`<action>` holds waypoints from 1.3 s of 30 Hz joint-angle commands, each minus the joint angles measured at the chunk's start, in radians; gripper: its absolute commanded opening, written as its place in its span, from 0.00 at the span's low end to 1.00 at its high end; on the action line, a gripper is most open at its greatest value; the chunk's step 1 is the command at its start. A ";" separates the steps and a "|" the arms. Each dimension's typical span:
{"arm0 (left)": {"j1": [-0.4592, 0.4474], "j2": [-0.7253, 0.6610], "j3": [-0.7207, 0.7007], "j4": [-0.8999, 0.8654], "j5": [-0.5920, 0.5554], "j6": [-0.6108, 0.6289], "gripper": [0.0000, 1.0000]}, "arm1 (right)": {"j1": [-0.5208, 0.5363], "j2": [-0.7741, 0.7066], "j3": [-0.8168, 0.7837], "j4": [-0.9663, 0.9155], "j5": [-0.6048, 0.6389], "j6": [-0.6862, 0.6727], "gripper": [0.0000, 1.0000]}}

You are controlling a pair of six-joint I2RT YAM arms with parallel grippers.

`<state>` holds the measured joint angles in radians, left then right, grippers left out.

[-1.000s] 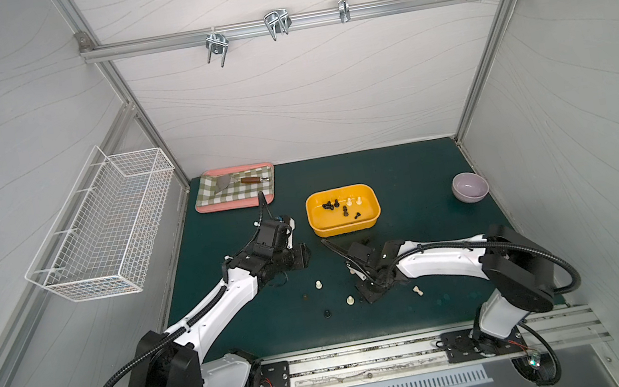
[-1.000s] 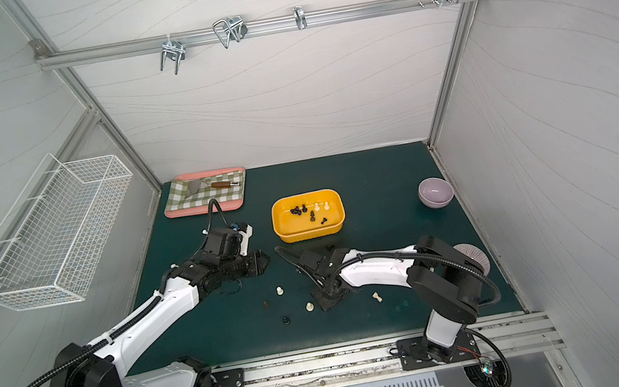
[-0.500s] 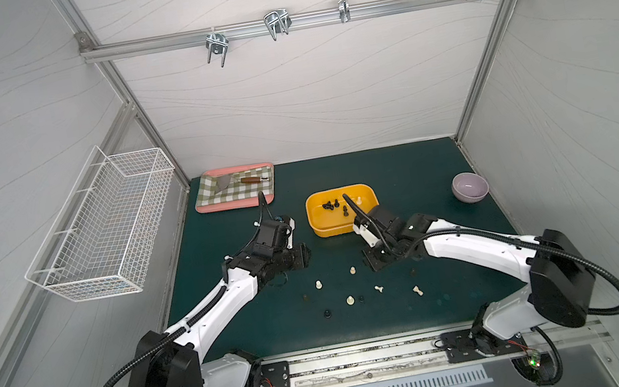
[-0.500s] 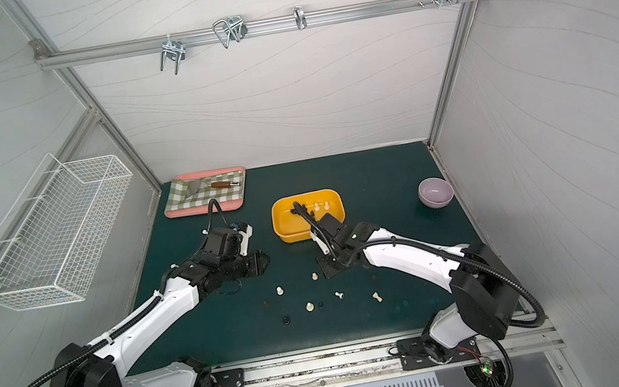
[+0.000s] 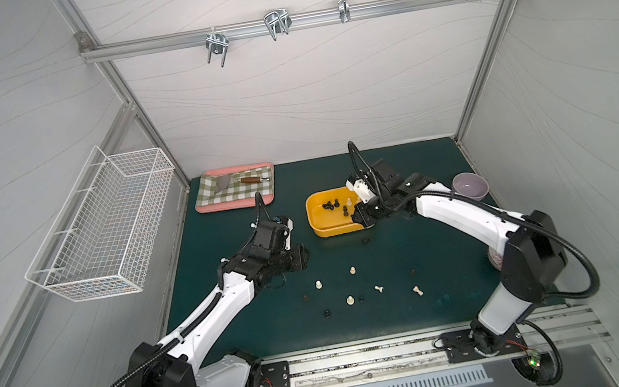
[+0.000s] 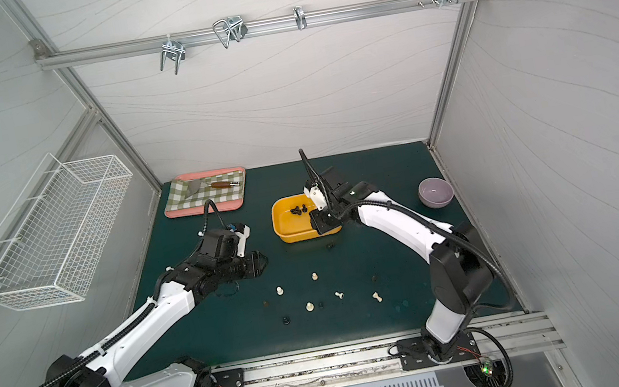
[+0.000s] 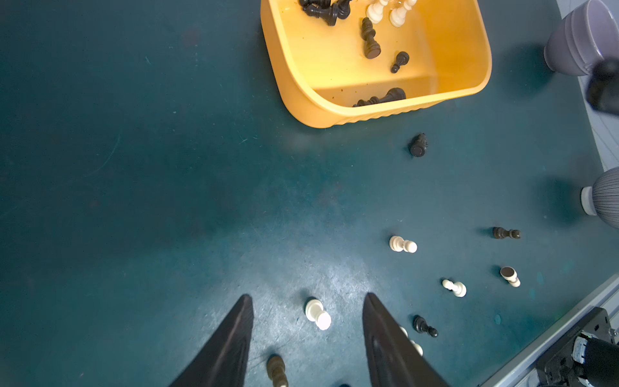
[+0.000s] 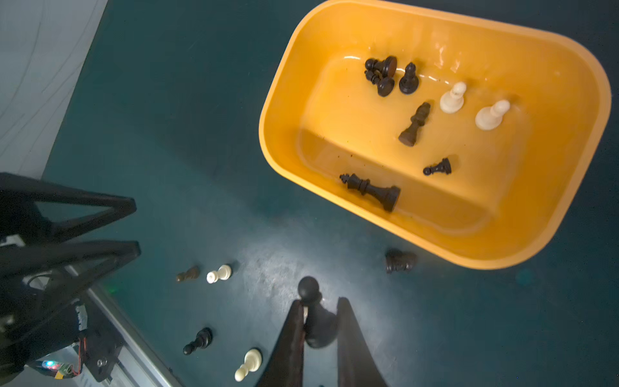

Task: Put the chess pieces into the storage box
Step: Place the chess piece in the storage box.

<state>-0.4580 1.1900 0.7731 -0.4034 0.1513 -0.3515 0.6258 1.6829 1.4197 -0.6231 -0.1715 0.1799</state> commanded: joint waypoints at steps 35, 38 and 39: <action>0.003 -0.025 0.010 -0.021 0.060 0.009 0.54 | -0.036 0.495 0.456 -0.074 -0.117 -0.033 0.20; 0.002 -0.016 0.017 -0.022 0.075 0.007 0.54 | -0.036 0.493 0.465 -0.079 -0.119 -0.028 0.23; 0.001 -0.016 0.018 -0.023 0.077 0.009 0.54 | -0.034 0.489 0.467 -0.079 -0.119 -0.030 0.25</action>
<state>-0.4580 1.1843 0.7734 -0.4591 0.2050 -0.3447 0.5934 2.1555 1.8648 -0.6743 -0.2752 0.1570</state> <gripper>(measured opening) 0.544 0.242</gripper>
